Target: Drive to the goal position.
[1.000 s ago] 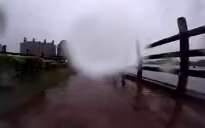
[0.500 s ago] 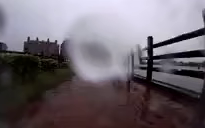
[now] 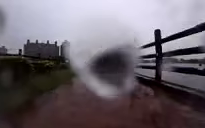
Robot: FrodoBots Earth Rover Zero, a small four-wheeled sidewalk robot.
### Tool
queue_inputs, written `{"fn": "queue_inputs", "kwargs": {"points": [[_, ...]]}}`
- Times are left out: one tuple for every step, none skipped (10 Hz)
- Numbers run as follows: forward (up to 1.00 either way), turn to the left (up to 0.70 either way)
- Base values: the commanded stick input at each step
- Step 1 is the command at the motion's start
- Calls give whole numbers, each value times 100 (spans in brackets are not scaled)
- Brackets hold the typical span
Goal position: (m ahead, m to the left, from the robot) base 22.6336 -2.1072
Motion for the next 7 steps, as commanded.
{"fn": "queue_inputs", "kwargs": {"points": [[100, 3], [100, 8], [100, 10], [100, 3], [100, 0], [100, 0], [100, 0]]}}
